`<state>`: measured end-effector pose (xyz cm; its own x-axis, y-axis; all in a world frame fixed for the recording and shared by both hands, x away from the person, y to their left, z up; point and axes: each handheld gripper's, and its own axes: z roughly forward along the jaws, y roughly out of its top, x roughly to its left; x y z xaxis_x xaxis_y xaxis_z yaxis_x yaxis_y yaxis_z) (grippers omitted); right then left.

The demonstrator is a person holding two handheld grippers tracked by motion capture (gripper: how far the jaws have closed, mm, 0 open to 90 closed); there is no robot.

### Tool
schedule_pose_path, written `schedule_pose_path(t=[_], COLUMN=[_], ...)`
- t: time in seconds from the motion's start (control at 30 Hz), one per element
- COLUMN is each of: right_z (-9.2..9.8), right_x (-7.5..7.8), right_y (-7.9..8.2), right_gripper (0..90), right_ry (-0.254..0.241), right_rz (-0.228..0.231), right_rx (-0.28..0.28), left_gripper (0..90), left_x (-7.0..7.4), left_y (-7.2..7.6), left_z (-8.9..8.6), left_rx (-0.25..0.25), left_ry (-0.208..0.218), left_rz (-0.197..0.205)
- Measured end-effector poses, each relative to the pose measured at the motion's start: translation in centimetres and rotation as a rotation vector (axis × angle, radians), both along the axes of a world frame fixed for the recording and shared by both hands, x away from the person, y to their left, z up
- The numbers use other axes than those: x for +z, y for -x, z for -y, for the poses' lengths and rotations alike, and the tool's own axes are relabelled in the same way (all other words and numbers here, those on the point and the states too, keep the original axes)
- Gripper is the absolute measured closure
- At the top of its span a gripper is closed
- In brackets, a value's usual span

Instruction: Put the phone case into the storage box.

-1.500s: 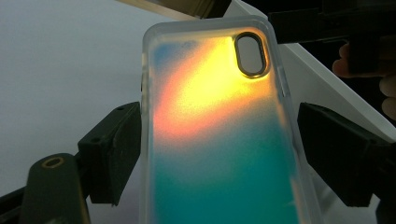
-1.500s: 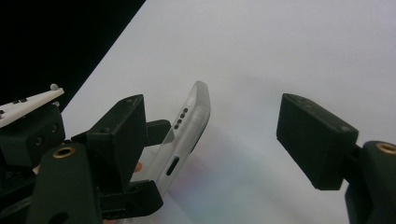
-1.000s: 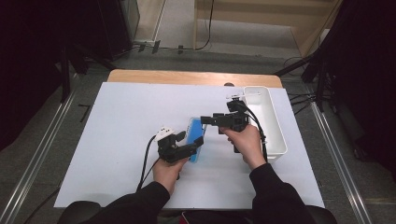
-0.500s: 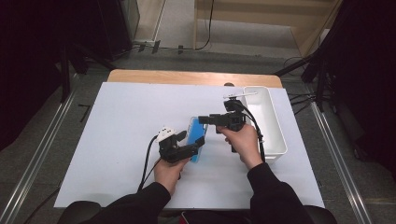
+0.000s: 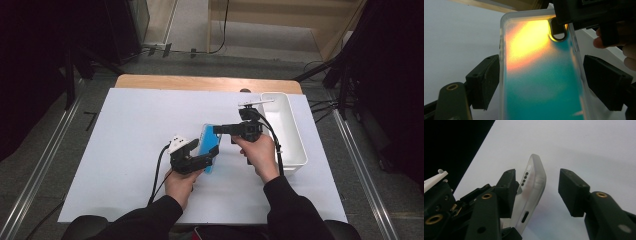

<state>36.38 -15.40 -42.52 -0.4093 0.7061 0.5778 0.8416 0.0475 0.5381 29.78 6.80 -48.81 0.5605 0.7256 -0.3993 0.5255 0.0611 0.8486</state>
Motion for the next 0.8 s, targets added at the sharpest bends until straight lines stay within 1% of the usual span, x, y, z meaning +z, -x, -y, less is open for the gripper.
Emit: schedule_pose_path(t=[0.1,0.17,0.2,0.23,0.27,0.33,0.37,0.4,0.43,0.47,0.5,0.53,0.67,0.7,0.8], right_z=[-0.08,-0.19,-0.25,-0.25,-0.29,-0.3,-0.31,-0.29,-0.29,-0.29,-0.32,-0.36,-0.38,-0.27,-0.11], right_x=[0.0,-0.07,-0.09,-0.09,-0.08,-0.07,-0.06,-0.04,-0.04,0.0,0.25,0.3,0.29,0.27,0.26], right_y=[0.0,-0.01,0.0,0.0,0.01,0.03,0.04,0.05,0.05,0.1,0.25,0.25,0.24,0.17,0.1], right_gripper=[49.4,52.5,55.5,55.5,59.4,61.0,63.3,68.0,68.0,70.1,73.3,73.9,74.7,75.1,75.8], right_ry=[0.003,0.003,0.012,0.012,0.014,0.016,0.016,0.013,0.013,0.003,0.012,0.011,0.006,-0.002,-0.013], right_rz=[-0.008,-0.013,-0.013,-0.013,-0.021,-0.02,-0.021,-0.022,-0.022,-0.022,-0.008,-0.011,-0.021,-0.036,-0.043], right_rx=[0.001,0.001,-0.001,-0.001,0.005,0.005,0.006,0.012,0.012,0.004,0.005,0.005,0.005,0.0,0.001], left_gripper=[15.8,15.8,15.8,15.8,15.8,15.8,15.8,15.8,15.8,15.8,15.8,15.9,15.9,15.9,15.9], left_x=[0.0,-0.04,-0.07,-0.07,-0.1,-0.1,-0.11,-0.12,-0.15,-0.17,-0.18,-0.23,-0.27,-0.24,-0.21], left_y=[0.0,0.02,0.07,0.07,0.12,0.17,0.2,0.23,0.25,0.27,0.29,0.31,0.36,0.4,0.45], left_z=[-0.01,-0.02,0.02,0.02,0.09,0.12,0.11,0.14,0.19,0.21,0.24,0.25,0.28,0.28,0.33], left_rx=[0.0,-0.001,0.0,0.0,0.002,0.001,-0.003,-0.004,-0.001,-0.005,-0.005,-0.007,-0.005,-0.003,-0.003], left_ry=[-0.001,-0.004,-0.006,-0.006,-0.01,-0.01,-0.015,-0.016,-0.013,-0.013,-0.018,-0.024,-0.019,-0.021,-0.02], left_rz=[-0.002,0.001,0.0,0.0,0.003,0.004,0.005,0.006,0.008,0.008,0.007,0.007,0.006,0.01,0.017])
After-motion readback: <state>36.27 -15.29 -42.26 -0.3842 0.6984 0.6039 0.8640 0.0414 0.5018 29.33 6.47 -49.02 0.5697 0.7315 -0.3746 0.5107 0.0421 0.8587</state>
